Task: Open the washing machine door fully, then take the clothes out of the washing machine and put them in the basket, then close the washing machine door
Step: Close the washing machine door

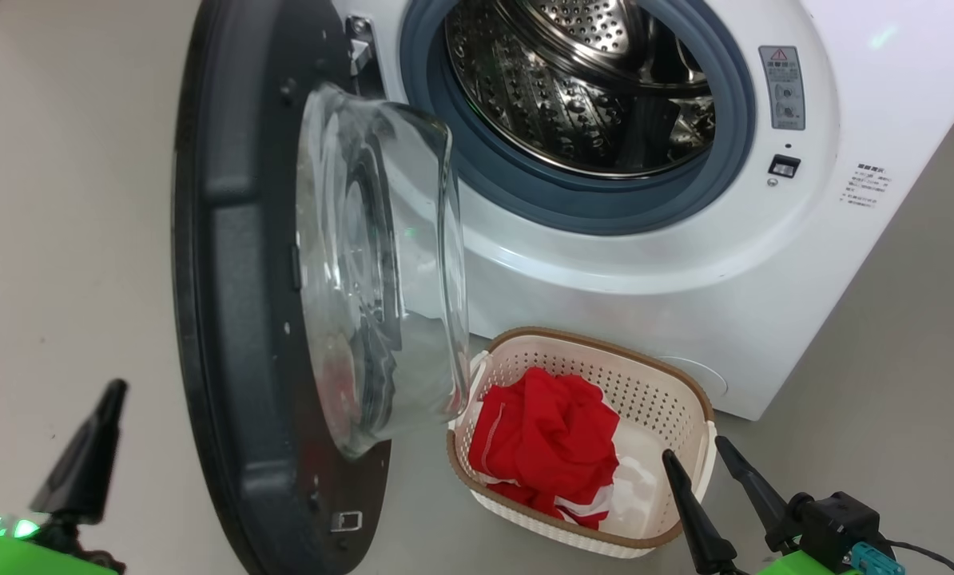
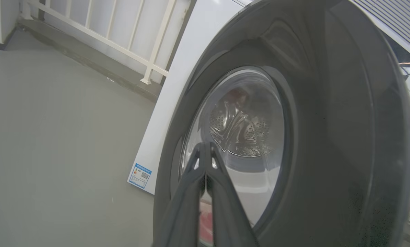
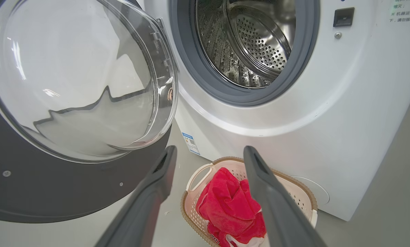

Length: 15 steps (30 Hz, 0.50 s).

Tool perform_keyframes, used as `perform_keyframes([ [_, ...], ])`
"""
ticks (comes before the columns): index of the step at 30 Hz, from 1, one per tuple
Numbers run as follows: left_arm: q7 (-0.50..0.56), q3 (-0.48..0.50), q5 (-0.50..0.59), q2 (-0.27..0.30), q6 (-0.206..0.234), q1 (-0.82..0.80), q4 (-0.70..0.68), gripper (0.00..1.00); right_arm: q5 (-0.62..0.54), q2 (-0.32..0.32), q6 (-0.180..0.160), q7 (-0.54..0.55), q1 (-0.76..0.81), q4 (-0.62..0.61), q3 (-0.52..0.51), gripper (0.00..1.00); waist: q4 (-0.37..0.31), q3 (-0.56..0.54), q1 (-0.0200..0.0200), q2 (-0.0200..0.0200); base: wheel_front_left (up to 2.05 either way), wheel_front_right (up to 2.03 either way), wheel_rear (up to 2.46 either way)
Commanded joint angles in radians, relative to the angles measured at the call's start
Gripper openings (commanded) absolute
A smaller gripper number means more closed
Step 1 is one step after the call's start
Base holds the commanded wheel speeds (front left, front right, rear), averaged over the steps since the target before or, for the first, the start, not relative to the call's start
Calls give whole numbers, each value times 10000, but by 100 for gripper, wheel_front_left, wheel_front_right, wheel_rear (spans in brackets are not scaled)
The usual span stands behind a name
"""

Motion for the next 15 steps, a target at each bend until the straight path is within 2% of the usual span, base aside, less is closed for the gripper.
perform_keyframes([
  [1, -80, 14, -444, 772, -54, -621, -529, 0, -105, -36, 63, -65, -371, -255, 208, 100, -77, 88, -1, -1, 0, 0, 0],
  [6, -80, -960, -1202, 1686, -54, -892, -1301, 0, -144, -20, 63, -65, -426, -253, 177, 100, -164, 217, -1, -1, 0, 0, 0],
  [15, -80, -1766, -1693, 2304, -54, -1255, -2103, 0, -201, 8, 63, -65, -512, -244, 150, 100, -326, 323, -1, -1, 0, 0, 0],
])
